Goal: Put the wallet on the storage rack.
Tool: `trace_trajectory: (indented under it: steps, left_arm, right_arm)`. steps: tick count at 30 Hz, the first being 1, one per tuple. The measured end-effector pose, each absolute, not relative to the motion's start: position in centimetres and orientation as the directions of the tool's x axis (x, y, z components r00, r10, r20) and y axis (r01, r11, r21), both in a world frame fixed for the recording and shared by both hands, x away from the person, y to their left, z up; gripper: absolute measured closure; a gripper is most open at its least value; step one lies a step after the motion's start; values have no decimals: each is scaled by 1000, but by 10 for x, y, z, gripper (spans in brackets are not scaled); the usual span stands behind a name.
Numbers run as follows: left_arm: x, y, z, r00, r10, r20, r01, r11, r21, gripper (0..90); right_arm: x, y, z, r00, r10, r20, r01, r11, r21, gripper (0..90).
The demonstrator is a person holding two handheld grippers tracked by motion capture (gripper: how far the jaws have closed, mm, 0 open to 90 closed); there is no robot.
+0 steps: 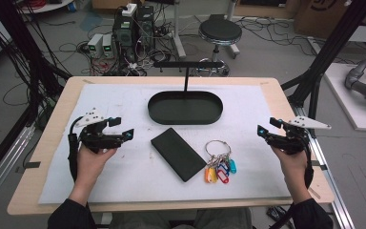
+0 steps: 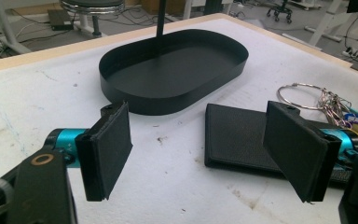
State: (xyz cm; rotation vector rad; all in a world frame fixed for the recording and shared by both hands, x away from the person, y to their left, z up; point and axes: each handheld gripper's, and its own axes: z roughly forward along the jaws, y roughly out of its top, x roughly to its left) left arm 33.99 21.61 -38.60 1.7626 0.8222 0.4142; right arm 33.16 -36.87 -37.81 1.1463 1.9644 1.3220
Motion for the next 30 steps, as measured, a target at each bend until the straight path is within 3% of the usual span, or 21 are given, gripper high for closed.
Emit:
trace_trajectory:
  steps: [16,23,30]
  left_arm:
    - [348,201,-388,712,689,-136,334,-162,929,259]
    - [360,178,-392,723,678,-131,352,-199,915,377]
    - [365,168,-399,737,658,-153,383,-221,897,415]
  right_arm:
    - [327,-373,-378,-513,858,41,355,168,920,334]
    - [321,-365,-378,-523,851,49,351,163,922,334]
    - [317,-345,-379,-567,822,55,352,181,918,335]
